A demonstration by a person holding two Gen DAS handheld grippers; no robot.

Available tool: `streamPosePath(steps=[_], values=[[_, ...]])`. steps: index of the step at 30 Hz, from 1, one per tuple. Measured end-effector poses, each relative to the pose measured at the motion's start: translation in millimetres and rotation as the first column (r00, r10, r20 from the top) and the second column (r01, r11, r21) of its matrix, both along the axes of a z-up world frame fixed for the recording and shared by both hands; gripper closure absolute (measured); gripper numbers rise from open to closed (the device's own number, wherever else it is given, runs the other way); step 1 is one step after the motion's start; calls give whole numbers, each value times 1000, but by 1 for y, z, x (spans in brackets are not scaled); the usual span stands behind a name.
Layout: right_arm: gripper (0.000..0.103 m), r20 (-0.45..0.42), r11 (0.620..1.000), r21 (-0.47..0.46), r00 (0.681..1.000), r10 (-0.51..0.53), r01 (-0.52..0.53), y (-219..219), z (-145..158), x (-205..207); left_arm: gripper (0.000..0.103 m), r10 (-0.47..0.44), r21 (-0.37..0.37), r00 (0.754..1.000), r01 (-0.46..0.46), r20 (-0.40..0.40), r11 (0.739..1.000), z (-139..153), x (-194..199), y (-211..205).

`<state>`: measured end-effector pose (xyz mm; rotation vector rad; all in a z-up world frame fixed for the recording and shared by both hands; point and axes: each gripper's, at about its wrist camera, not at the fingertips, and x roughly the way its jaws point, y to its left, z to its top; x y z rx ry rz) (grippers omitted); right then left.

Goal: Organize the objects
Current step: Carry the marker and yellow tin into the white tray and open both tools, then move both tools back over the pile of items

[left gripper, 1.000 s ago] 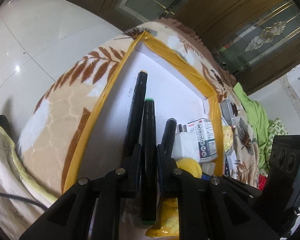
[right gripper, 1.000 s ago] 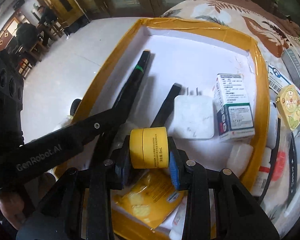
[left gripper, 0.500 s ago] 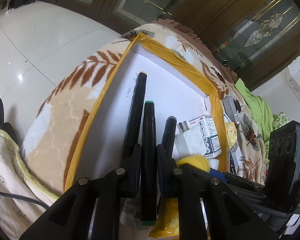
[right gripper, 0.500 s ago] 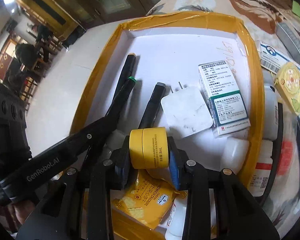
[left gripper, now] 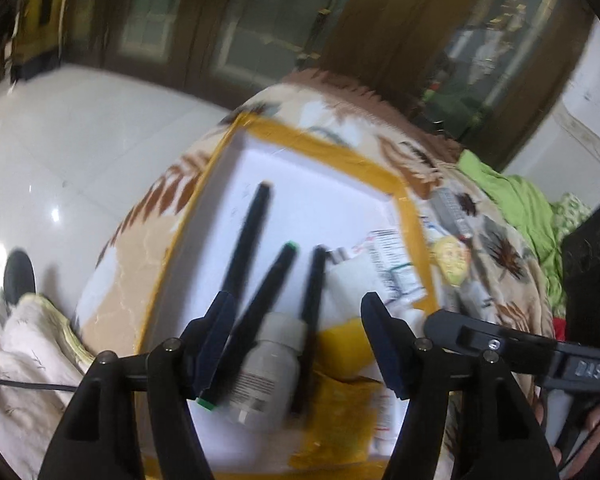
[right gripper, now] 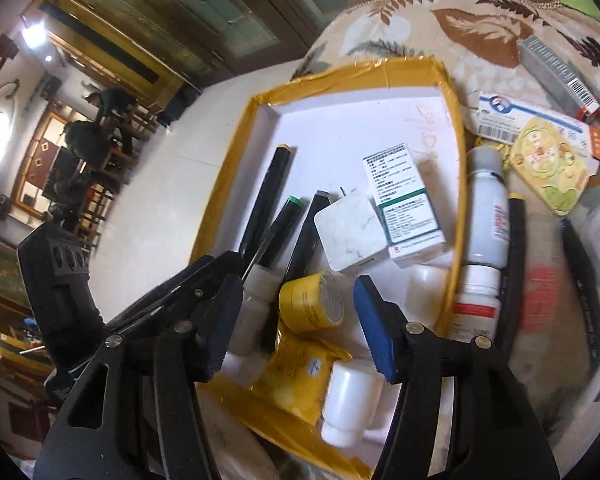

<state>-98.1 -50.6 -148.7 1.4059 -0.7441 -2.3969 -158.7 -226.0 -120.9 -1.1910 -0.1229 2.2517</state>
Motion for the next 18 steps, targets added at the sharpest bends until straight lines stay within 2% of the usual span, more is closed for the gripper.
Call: streamPosePath(steps=[2, 5, 7, 9, 18], values=[[45, -17, 1000, 19, 1000, 5, -4, 6, 7, 11, 37, 8, -27, 1000, -9, -25, 1000, 9, 11, 5], [45, -33, 999, 34, 999, -4, 5, 20, 15, 27, 37, 22, -77, 1000, -23, -21, 997, 16, 24, 17], [45, -35, 999, 35, 999, -13, 14, 29, 17, 35, 37, 23, -149, 998, -32, -57, 988, 22, 32, 26], [45, -31, 999, 35, 999, -28, 29, 36, 17, 42, 37, 9, -182, 995, -27, -100, 983, 29, 39, 33], [45, -29, 998, 21, 998, -55, 56, 54, 16, 53, 37, -1, -208, 990, -30, -144, 978, 42, 52, 44]])
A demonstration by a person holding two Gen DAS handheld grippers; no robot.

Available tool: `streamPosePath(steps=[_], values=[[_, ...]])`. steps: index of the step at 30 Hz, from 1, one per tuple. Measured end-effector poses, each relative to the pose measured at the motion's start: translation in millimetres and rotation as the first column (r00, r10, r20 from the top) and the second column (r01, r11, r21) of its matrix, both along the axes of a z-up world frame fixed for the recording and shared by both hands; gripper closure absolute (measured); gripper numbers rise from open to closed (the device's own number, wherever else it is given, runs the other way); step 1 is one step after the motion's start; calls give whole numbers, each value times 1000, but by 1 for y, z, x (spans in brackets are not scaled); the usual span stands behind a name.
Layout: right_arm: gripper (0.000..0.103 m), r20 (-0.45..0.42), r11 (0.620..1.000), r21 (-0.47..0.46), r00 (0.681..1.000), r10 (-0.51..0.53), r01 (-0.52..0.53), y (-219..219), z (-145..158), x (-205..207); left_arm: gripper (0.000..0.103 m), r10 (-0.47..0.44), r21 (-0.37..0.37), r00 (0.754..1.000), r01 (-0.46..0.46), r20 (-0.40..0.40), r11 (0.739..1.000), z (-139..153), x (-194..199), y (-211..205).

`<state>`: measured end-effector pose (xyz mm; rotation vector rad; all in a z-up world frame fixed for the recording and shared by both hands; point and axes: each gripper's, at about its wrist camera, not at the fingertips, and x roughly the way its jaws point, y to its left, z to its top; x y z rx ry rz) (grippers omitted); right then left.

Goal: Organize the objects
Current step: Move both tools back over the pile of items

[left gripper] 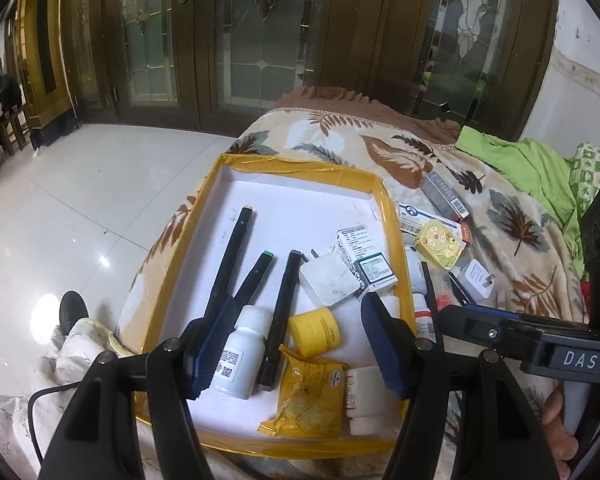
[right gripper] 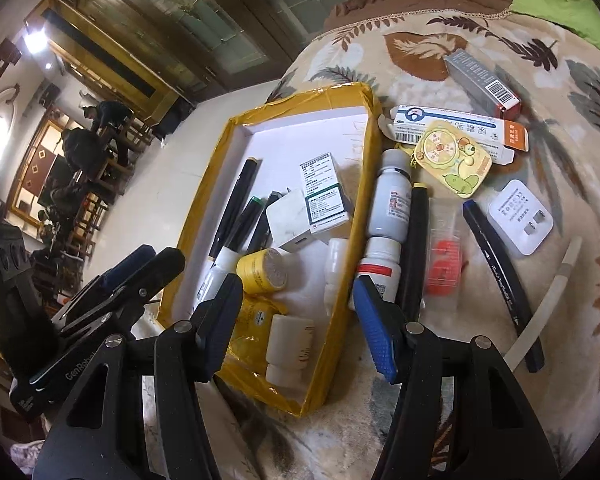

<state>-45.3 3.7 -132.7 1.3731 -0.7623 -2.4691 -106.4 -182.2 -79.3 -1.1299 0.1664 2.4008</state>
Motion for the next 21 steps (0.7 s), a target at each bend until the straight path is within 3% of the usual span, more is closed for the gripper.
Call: streamPosePath(steps=[17, 19, 21], values=[[45, -1, 1000, -17, 1000, -13, 13, 13, -6, 9, 37, -6, -30, 1000, 7, 19, 1000, -4, 12, 14], [45, 1, 1000, -1, 1000, -20, 20, 20, -7, 14, 37, -27, -6, 998, 28, 50, 1000, -7, 13, 17], [45, 6, 999, 24, 999, -38, 37, 34, -8, 21, 37, -79, 66, 989, 71, 127, 995, -12, 14, 22]])
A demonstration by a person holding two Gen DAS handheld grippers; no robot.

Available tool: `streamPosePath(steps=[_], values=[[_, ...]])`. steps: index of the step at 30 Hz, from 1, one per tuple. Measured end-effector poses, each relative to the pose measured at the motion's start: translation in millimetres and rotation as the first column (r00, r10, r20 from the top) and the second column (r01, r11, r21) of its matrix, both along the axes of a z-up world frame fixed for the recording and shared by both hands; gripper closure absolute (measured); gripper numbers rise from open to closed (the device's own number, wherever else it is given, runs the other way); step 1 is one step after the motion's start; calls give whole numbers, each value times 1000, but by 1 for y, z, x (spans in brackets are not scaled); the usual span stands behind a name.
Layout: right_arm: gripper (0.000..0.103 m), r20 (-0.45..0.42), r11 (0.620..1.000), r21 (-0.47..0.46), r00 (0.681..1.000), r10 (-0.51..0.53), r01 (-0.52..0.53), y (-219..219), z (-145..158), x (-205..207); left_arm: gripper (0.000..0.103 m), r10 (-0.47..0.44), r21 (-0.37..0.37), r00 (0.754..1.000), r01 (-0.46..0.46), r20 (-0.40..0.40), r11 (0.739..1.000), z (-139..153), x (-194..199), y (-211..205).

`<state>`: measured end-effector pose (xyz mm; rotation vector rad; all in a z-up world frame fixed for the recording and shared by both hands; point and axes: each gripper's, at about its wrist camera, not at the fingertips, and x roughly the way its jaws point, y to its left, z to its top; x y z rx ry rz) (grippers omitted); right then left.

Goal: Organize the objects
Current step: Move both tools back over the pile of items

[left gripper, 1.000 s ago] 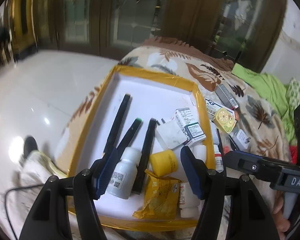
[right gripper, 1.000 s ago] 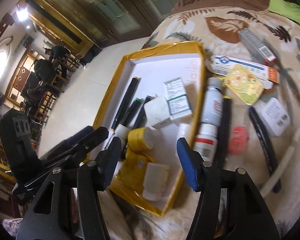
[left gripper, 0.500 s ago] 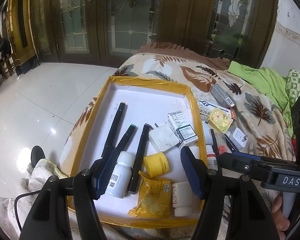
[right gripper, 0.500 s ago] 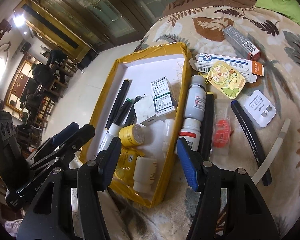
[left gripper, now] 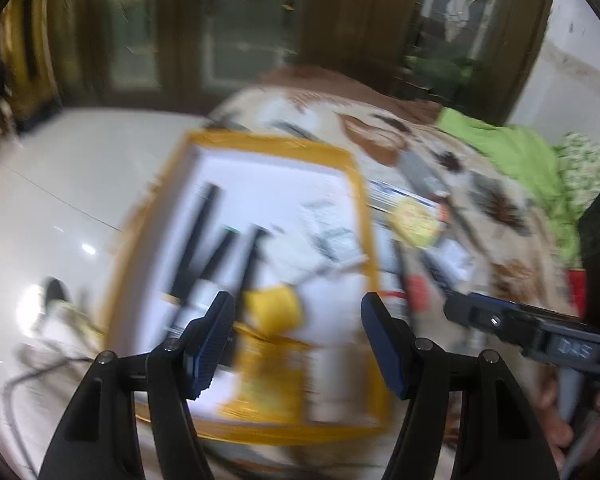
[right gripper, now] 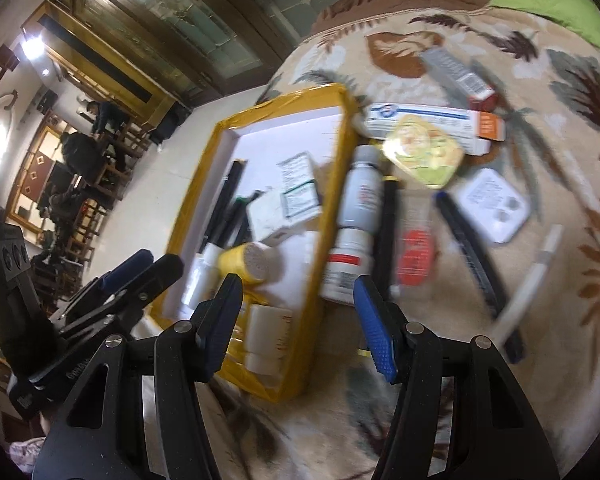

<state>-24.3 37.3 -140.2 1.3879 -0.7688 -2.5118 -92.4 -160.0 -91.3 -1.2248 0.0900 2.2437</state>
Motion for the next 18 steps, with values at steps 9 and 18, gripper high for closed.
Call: streamPosePath(steps=[9, 18], values=[[45, 40, 979, 51, 979, -200, 198, 111, -12, 48, 37, -220, 141, 956, 195, 195, 971, -17, 26, 65], [45, 126, 960, -41, 955, -269, 276, 159, -51, 57, 37, -321, 125, 908, 297, 268, 947, -57, 43, 161]])
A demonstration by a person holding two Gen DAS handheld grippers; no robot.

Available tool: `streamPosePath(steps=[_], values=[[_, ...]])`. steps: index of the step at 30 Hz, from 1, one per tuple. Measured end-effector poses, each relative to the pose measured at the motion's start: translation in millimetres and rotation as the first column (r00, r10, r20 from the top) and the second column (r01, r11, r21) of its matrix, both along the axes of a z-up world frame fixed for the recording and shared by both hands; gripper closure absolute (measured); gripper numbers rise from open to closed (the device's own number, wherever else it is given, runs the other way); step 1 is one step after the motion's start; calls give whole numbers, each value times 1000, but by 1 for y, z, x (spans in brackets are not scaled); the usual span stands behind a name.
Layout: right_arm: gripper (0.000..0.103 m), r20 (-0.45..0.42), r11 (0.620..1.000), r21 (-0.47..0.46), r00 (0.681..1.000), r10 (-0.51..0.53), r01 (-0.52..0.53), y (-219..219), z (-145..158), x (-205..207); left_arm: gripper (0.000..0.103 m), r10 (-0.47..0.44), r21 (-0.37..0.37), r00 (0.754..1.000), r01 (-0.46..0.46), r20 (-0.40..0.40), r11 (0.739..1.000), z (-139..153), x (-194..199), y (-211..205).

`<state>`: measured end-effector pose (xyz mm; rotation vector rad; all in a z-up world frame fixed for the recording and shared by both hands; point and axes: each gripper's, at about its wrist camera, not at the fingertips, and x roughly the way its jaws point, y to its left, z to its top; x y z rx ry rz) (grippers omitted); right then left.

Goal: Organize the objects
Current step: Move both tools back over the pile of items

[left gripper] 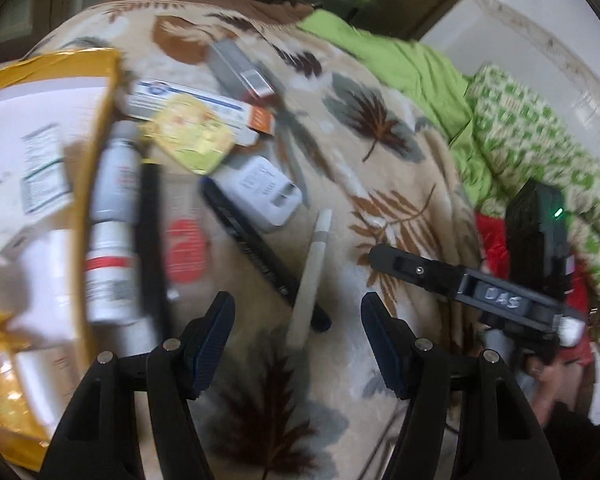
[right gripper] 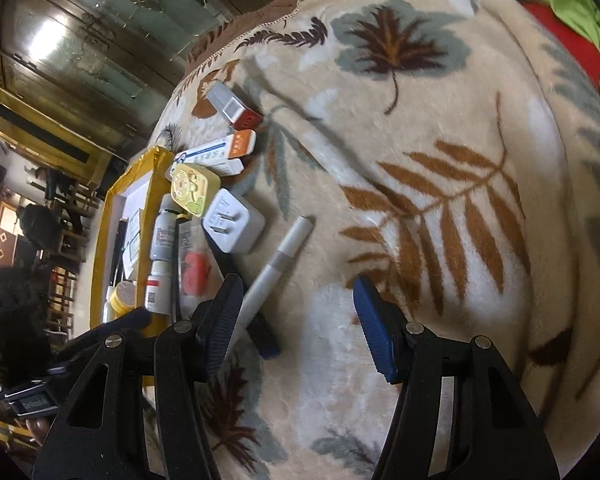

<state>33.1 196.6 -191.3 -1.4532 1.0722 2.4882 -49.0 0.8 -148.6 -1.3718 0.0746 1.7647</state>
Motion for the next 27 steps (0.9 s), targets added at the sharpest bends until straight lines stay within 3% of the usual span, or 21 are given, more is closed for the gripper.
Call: streamPosePath(steps=[2, 4, 7, 8, 11, 15, 19, 23, 26, 27], values=[[45, 6, 998, -57, 1000, -25, 25, 5, -1, -2, 38, 13, -40, 1000, -14, -27, 999, -11, 1, 14], [45, -3, 998, -52, 1000, -28, 27, 5, 2, -2, 57, 33, -89, 998, -37, -46, 995, -22, 1, 19], [45, 10, 998, -48, 1000, -27, 27, 2, -2, -2, 73, 11, -35, 1000, -10, 25, 999, -30, -2, 13], [45, 12, 997, -67, 1000, -27, 28, 2, -5, -2, 86, -1, -22, 1000, 2, 29, 1000, -27, 0, 10], [45, 16, 997, -71, 1000, -10, 11, -4, -8, -3, 102, -23, -32, 1000, 23, 9, 999, -22, 5, -2], [45, 9, 998, -49, 999, 50, -49, -19, -6, -8, 102, -36, -34, 998, 38, 55, 999, -29, 6, -13], [45, 5, 996, -27, 997, 82, -82, -29, -4, -9, 94, -9, -61, 999, 12, 46, 998, -28, 5, -4], [45, 3, 996, -20, 996, 86, -86, -31, -2, -10, 42, 24, -56, 999, -21, 48, 998, -26, 1, 6], [45, 0, 997, -18, 997, 76, -76, -30, 0, -8, 43, 25, -69, 999, -23, 29, 997, -33, -1, 11], [45, -1, 997, -22, 998, 70, -70, -28, 0, -8, 54, 36, -73, 999, -33, 28, 997, -37, -3, 10]])
